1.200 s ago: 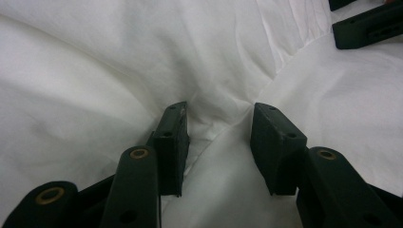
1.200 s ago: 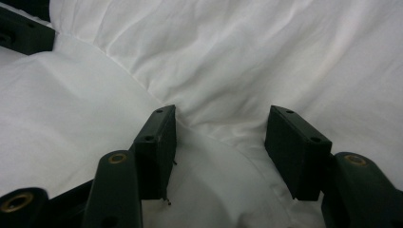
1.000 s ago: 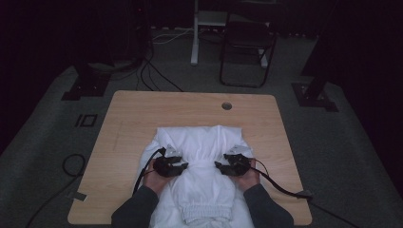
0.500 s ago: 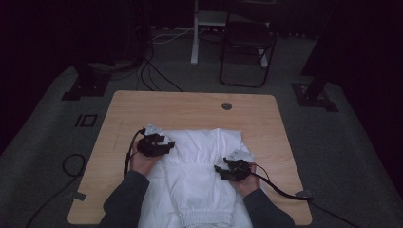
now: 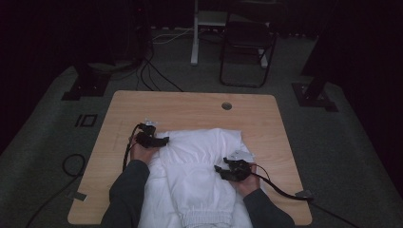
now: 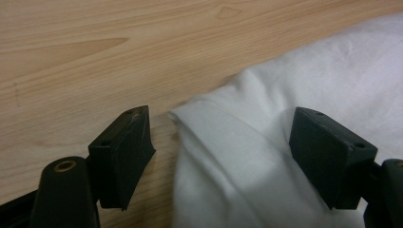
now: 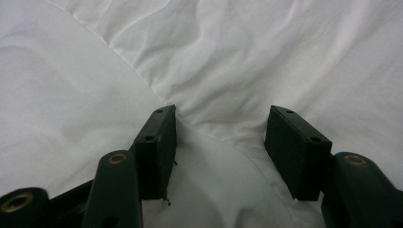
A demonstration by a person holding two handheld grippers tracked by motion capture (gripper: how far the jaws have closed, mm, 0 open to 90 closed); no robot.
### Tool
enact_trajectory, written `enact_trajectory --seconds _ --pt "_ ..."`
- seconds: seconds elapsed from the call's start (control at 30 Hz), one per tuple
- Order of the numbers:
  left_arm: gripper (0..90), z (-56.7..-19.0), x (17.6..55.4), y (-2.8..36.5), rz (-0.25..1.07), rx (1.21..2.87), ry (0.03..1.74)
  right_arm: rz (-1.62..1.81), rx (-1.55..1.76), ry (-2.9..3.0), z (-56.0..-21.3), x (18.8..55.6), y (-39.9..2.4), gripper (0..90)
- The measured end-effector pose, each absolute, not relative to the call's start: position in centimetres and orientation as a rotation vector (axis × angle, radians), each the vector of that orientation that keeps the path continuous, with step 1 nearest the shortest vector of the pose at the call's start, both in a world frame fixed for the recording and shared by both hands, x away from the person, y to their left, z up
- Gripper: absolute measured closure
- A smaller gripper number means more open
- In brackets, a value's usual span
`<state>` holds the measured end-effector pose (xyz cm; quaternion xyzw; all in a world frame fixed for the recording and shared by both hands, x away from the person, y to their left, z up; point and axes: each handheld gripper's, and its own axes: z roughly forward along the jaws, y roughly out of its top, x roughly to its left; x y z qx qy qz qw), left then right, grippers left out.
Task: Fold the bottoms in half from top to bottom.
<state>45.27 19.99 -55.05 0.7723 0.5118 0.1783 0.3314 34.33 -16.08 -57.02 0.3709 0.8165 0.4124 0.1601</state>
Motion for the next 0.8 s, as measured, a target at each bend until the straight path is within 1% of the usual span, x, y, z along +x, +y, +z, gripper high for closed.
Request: enact_trajectory --seconds 0.13,0.2,0.23,0.3,0.37,0.4,0.47,0.5,0.57,0.6,0.63,0.67,0.7,0.73,0.77,0.8 --pt "23.3 -55.0 45.1 20.0 0.459 2.032 1.323 1.177 1.059 2.331 -57.0 34.3 -16.1 43.5" --pt "25.5 -55.0 44.9 20.0 0.445 2.039 1.307 1.177 1.059 2.331 -57.0 34.3 -16.1 43.5" --pt "27.9 -54.9 44.9 20.0 0.435 2.037 1.298 1.177 1.059 2.331 -57.0 34.3 -16.1 43.5" --pt "40.6 -54.9 44.8 20.0 0.411 2.039 1.282 1.177 1.059 2.331 -57.0 34.3 -16.1 43.5" --pt "58.4 -54.8 44.7 19.9 0.32 2.031 1.256 1.177 1.059 2.331 -57.0 34.3 -16.1 43.5" --pt "64.5 -54.8 44.7 19.9 0.306 2.024 1.256 1.177 1.06 2.333 -57.0 34.3 -16.1 43.5" --pt "71.3 -54.8 44.7 19.9 0.292 2.027 1.245 1.177 1.065 2.343 -56.9 34.4 -16.1 43.6" --pt "72.9 -54.8 44.7 19.9 0.292 2.027 1.245 1.177 1.065 2.343 -56.9 34.4 -16.1 43.6" --pt "74.9 -54.7 44.7 19.7 0.304 2.04 1.241 1.143 1.065 2.414 -55.8 35.0 -16.6 55.2" --pt "75.3 -54.6 44.7 19.6 0.307 2.049 1.239 1.149 1.059 2.407 -55.4 35.2 -16.8 59.5" --pt "75.4 -54.6 44.7 19.6 0.307 2.049 1.239 1.149 1.059 2.407 -55.4 35.2 -16.8 59.5" --pt "75.4 -54.6 44.7 19.6 0.306 2.05 1.239 1.159 1.066 2.374 -54.7 35.5 -17.2 61.4" --pt "75.5 -54.6 44.7 19.6 0.306 2.05 1.239 1.159 1.066 2.374 -54.7 35.5 -17.2 61.4" --pt "75.5 -54.6 44.8 19.6 0.302 2.046 1.241 1.165 1.083 2.338 -54.0 35.9 -17.7 61.4" --pt "75.5 -54.7 44.8 19.7 0.296 2.036 1.242 1.182 1.148 2.245 -52.0 38.1 -19.4 55.3" --pt "75.5 -54.7 44.8 19.7 0.294 2.034 1.243 1.177 1.192 2.218 -51.4 39.3 -20.0 51.7"
